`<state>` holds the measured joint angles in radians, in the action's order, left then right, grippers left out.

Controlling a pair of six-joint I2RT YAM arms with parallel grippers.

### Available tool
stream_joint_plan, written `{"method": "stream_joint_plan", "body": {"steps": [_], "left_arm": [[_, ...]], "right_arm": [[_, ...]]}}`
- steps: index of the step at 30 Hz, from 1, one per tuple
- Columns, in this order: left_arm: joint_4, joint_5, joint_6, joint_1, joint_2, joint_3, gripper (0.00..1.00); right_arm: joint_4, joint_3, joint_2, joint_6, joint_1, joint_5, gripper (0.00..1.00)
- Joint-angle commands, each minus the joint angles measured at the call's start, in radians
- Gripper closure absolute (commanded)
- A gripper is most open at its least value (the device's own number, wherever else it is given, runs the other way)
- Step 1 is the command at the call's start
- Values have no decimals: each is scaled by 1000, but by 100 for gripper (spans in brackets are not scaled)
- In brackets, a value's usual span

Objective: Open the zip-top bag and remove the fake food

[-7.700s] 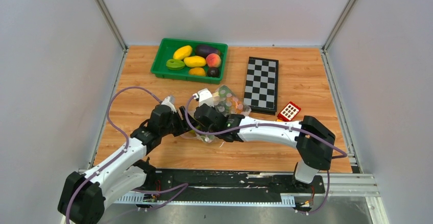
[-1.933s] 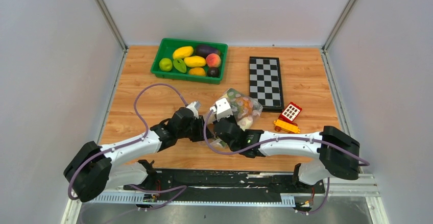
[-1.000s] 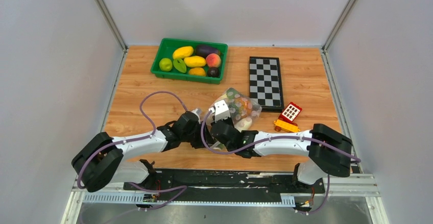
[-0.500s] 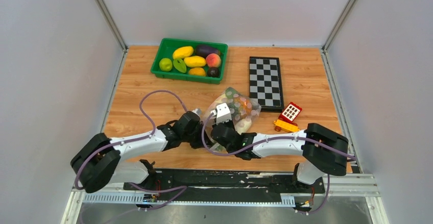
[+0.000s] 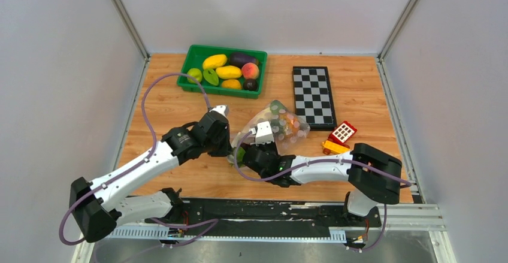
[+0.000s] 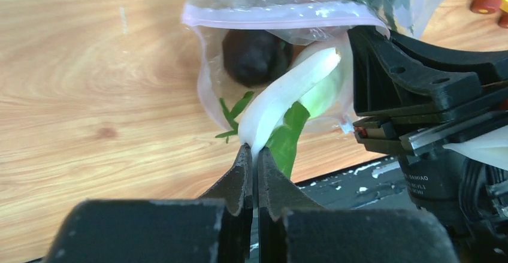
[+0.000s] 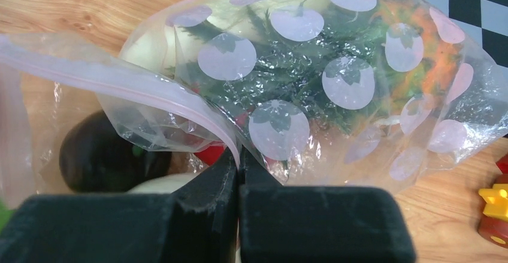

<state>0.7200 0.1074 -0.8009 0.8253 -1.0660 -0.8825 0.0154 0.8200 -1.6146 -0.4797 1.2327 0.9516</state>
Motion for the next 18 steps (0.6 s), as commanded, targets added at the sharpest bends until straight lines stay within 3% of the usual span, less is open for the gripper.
{"method": "stream_joint_plan", "body": {"steps": [1,7,12,18], "left_arm": [[162,79,141,-22,-17,-113,100],[43,-46,113,-23,-96,-24,99],[-105,-76,44,-23,-105,67,83],[-226,-62,-25,-22,-105,144,63]], "right_arm": [[102,6,-24,-43,-8,76,100],[22,-5,7,38,-7,-11,100],[-99,-47,58,85,-8,-117,100],[-119,-45,51,88,-7,-157,100]]}}
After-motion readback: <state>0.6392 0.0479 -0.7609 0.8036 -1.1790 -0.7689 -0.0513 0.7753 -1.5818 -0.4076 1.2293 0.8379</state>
